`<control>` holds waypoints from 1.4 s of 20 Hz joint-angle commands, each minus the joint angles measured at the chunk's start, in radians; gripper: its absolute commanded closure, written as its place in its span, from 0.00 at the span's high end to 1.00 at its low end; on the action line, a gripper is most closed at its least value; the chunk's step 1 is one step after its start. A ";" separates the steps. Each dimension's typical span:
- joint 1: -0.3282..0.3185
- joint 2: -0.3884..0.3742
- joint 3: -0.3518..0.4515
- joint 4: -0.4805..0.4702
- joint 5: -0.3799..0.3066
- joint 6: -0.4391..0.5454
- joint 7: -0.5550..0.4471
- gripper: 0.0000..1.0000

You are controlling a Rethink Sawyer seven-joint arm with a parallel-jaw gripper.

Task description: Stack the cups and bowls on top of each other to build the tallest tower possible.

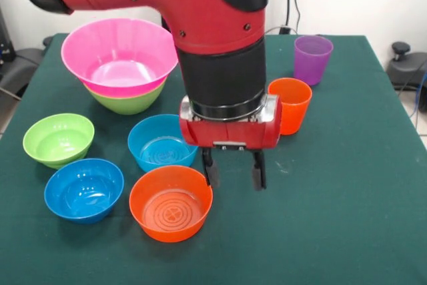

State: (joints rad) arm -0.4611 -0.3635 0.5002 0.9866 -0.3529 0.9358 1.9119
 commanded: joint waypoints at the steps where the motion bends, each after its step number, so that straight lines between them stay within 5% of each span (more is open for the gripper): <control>1: 0.001 0.047 0.015 -0.100 -0.087 0.132 -0.308 1.00; 15: -0.030 0.119 0.029 -0.150 -0.095 0.116 -0.378 1.00; 28: -0.028 0.107 0.003 -0.045 -0.102 0.020 -0.307 1.00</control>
State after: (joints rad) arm -0.4899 -0.2637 0.5008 0.8622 -0.3722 0.9857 1.8739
